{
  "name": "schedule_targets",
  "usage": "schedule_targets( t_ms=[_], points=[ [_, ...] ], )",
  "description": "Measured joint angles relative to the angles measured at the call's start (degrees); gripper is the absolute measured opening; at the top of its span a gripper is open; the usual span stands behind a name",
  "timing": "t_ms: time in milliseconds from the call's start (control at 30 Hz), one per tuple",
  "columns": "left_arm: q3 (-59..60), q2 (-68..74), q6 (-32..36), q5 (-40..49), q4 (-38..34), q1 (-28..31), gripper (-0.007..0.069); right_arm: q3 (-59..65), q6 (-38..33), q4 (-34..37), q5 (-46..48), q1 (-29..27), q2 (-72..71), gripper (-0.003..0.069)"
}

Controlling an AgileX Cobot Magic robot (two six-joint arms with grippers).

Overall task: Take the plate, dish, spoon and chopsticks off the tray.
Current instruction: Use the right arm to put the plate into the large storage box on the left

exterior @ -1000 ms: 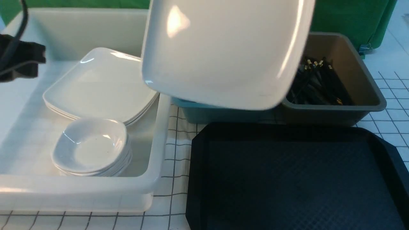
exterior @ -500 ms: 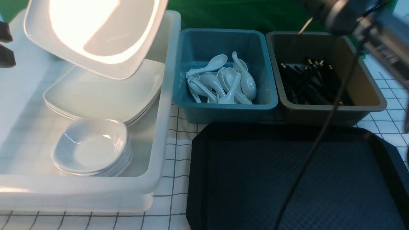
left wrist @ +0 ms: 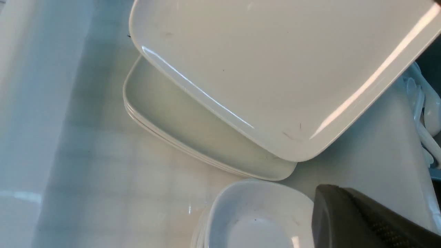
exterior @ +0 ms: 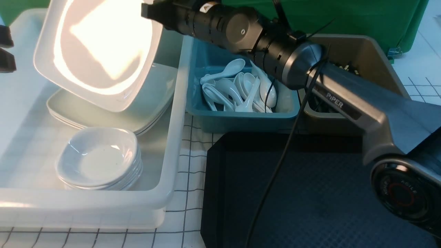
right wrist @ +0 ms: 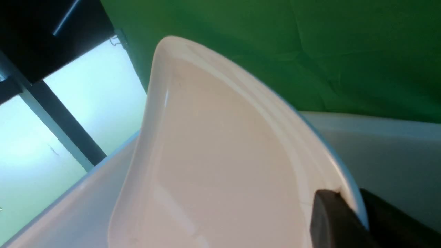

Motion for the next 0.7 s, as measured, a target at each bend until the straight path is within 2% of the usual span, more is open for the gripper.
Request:
schedule_targets(
  t_ms=[167, 400, 567, 700],
  points=[
    [0.0, 0.2, 4.2, -1.6, 0.0, 0.0, -0.0002, 0.0, -0.1, 0.0, -0.1, 0.0, 1.1, 0.0039],
    [0.0, 0.8, 4.7, -1.8, -0.1, 0.0, -0.0002, 0.0, -0.6, 0.0, -0.4, 0.0, 2.7, 0.0048],
    [0.0, 0.9, 4.8, -1.8, -0.1, 0.0, -0.0002, 0.0, -0.4, 0.6, -0.9, 0.1, 3.1, 0.0137],
    [0.0, 0.9, 4.9, -1.5, -0.1, 0.0, -0.0002, 0.0, -0.4, 0.8, -1.2, 0.1, 3.1, 0.0261]
  ],
)
